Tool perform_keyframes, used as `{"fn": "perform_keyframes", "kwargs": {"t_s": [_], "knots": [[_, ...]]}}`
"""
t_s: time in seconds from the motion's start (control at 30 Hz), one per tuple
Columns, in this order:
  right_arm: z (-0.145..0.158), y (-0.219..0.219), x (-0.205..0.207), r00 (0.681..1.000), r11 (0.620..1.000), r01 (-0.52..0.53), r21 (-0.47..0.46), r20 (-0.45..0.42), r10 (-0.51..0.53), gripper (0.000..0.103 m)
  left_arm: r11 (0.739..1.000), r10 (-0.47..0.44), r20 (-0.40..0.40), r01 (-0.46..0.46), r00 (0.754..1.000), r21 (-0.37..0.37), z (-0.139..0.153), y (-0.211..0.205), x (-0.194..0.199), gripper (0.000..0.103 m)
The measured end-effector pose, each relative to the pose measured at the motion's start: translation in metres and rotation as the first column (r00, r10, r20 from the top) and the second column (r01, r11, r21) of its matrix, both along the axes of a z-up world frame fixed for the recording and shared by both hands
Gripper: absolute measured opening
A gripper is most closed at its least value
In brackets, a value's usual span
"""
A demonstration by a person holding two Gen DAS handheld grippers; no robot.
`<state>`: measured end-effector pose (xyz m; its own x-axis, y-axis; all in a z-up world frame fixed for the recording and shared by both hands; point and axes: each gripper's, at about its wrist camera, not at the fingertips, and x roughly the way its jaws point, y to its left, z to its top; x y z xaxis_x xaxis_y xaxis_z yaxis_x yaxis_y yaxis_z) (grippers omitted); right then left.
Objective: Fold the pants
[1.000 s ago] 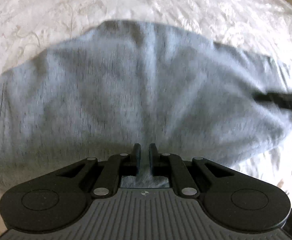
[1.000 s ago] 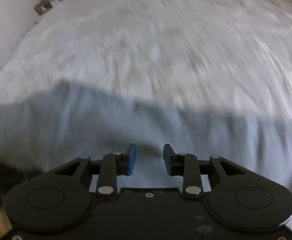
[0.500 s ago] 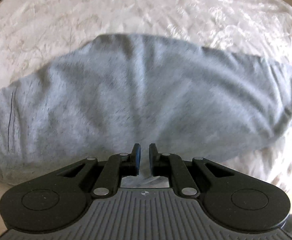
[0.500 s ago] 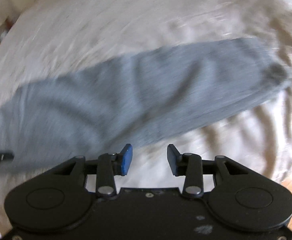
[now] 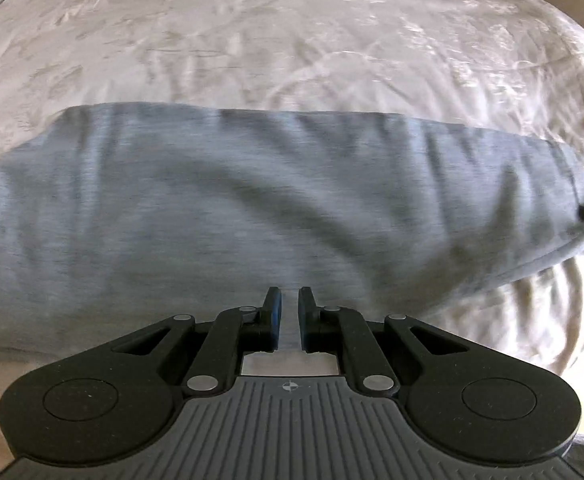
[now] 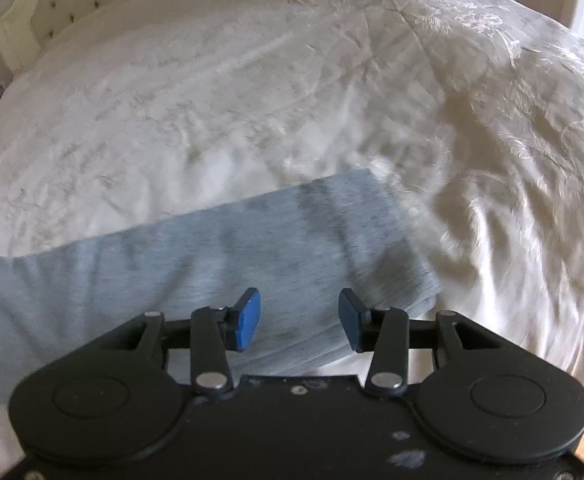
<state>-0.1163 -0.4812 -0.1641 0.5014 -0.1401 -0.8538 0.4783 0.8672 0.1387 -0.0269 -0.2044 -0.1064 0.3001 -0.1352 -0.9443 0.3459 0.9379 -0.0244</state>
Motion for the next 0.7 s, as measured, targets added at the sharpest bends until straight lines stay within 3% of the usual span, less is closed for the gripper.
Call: {"fn": "perform_keyframes", "kwargs": {"t_s": [0.13,0.2,0.33,0.47,0.6,0.7], "knots": [[-0.032,-0.021,-0.007,0.992,0.997,-0.055,0.054,-0.114,0.061,0.044,1.0,0.003,-0.002,-0.003,1.0,0.012,-0.003,-0.022,-0.007,0.01],[-0.034,-0.021,-0.016,0.988,0.995,-0.078,0.066,-0.129,0.086,0.046,1.0,0.007,0.0,-0.007,1.0,0.017,-0.002,-0.027,-0.007,0.01],[-0.011,-0.036,-0.041,0.999,0.989,-0.037,0.142,-0.012,0.04,0.047,0.999,0.024,0.013,-0.025,1.0,0.035,-0.002,-0.037,-0.002,0.01],[0.009,-0.059,-0.05,0.995,0.993,0.006,0.115,0.1,-0.017,0.072,0.998,0.043,0.009,-0.044,0.999,0.045,-0.004,-0.047,0.006,0.01],[-0.001,-0.09,-0.036,0.996,0.991,0.018,0.134,0.089,-0.03,0.073,0.997,0.056,0.009,-0.057,0.998,0.054,-0.003,-0.053,0.007,0.01],[-0.019,-0.111,-0.02,0.998,0.966,-0.03,0.256,0.067,0.013,0.073,0.995,0.077,0.006,-0.077,0.997,0.061,-0.003,-0.052,0.005,0.01]]}}
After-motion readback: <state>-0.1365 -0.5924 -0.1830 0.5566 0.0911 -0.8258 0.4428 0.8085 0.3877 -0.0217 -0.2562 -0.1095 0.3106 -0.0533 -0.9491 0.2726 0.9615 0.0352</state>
